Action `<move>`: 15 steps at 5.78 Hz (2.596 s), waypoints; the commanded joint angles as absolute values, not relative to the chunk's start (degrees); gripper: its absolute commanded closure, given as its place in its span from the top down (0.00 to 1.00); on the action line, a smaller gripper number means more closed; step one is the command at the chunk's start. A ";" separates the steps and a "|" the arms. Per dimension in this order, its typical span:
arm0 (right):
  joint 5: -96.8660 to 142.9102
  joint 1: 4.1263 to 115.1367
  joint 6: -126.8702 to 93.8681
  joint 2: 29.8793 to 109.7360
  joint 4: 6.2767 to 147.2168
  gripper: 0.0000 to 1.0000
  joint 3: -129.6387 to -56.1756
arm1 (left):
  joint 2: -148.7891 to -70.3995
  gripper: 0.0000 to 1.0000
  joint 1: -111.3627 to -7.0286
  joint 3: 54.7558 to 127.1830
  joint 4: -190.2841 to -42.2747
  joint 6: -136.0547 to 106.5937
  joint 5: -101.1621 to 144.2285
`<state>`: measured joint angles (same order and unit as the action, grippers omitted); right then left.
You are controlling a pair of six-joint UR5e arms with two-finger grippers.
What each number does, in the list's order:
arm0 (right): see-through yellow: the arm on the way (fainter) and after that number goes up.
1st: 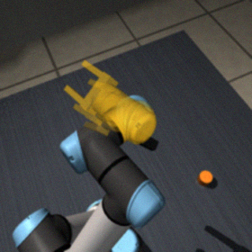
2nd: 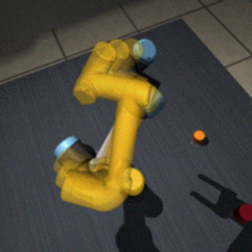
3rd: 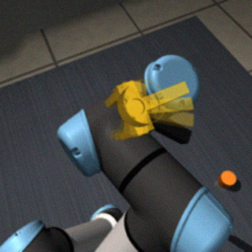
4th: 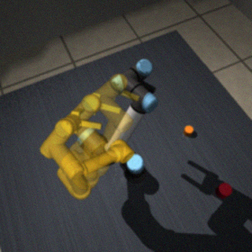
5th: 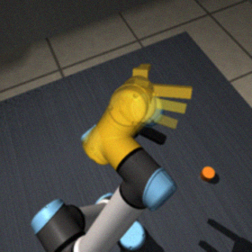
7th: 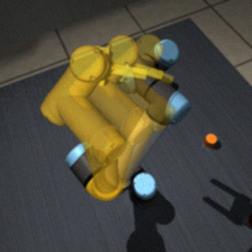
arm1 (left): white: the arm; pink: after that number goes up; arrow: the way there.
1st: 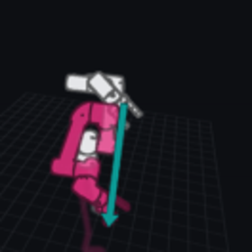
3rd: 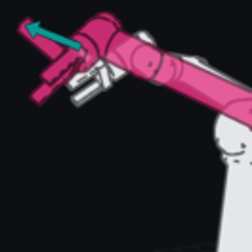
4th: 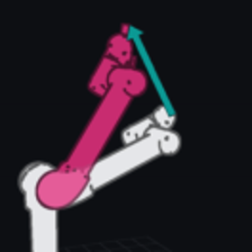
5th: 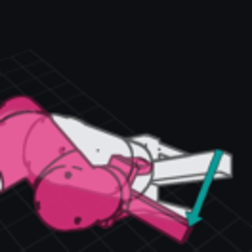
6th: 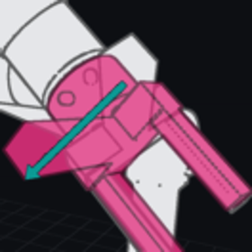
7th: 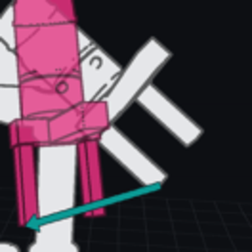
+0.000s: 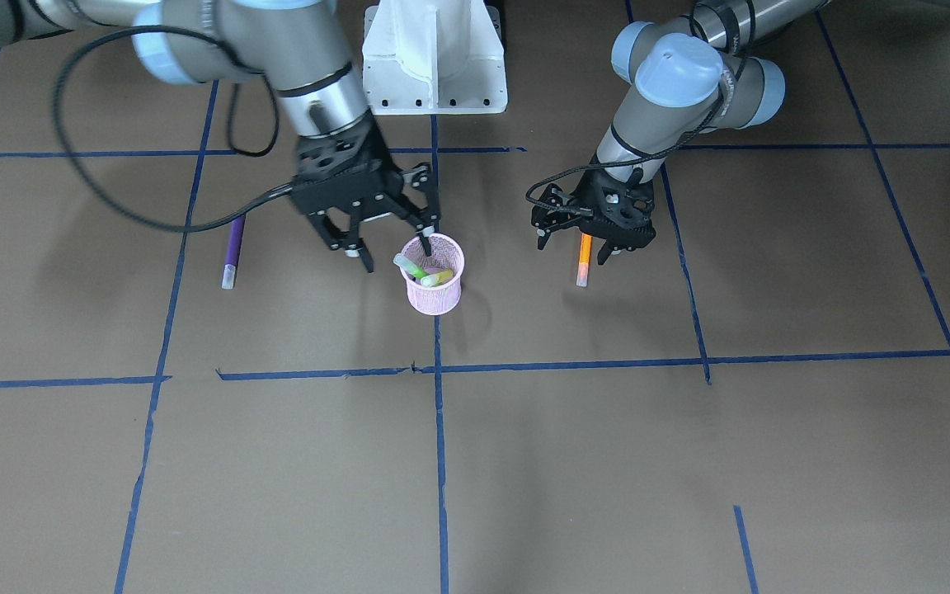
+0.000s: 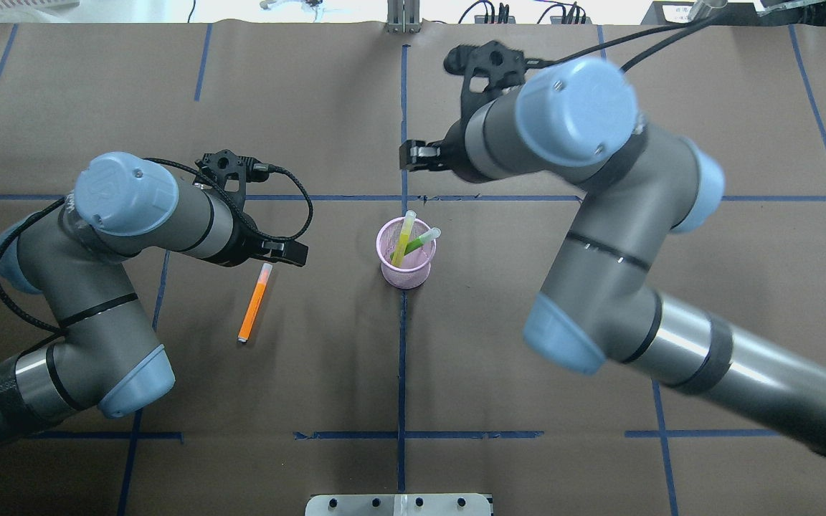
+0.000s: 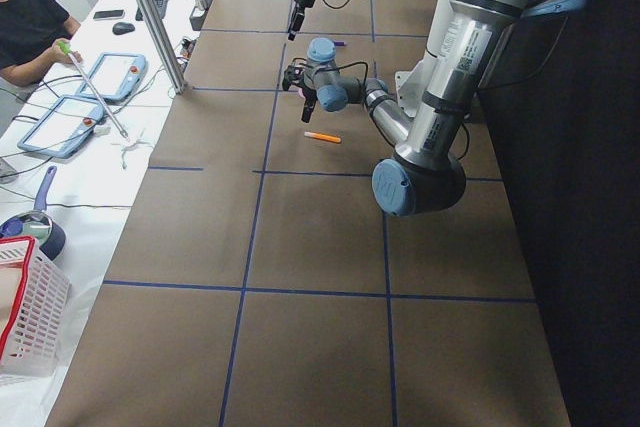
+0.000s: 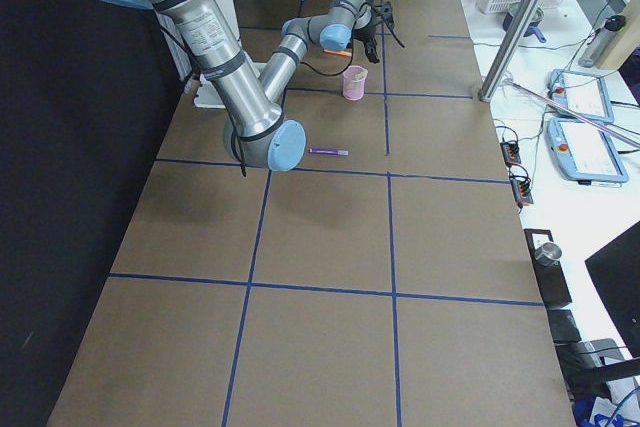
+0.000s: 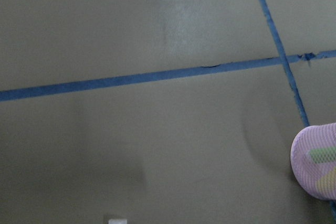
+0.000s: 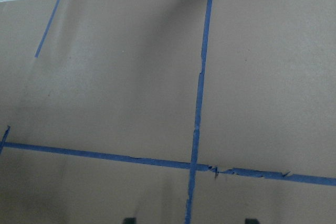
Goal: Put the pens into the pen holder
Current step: 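Grasp the orange highlighter with the left gripper while the right gripper withdraws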
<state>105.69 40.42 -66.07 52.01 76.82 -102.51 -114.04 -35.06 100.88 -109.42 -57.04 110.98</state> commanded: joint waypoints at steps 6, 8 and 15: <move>122.35 50.72 -66.18 59.15 76.55 0.82 -104.24 | -122.70 0.98 -35.51 91.68 -87.27 -41.40 118.65; 122.34 50.80 -66.18 59.15 76.64 0.85 -104.15 | -122.78 0.81 -35.60 90.53 -87.45 -39.47 118.74; 122.34 50.71 -66.27 59.15 76.64 0.91 -104.15 | -122.52 0.09 -35.68 89.74 -87.45 -37.53 118.83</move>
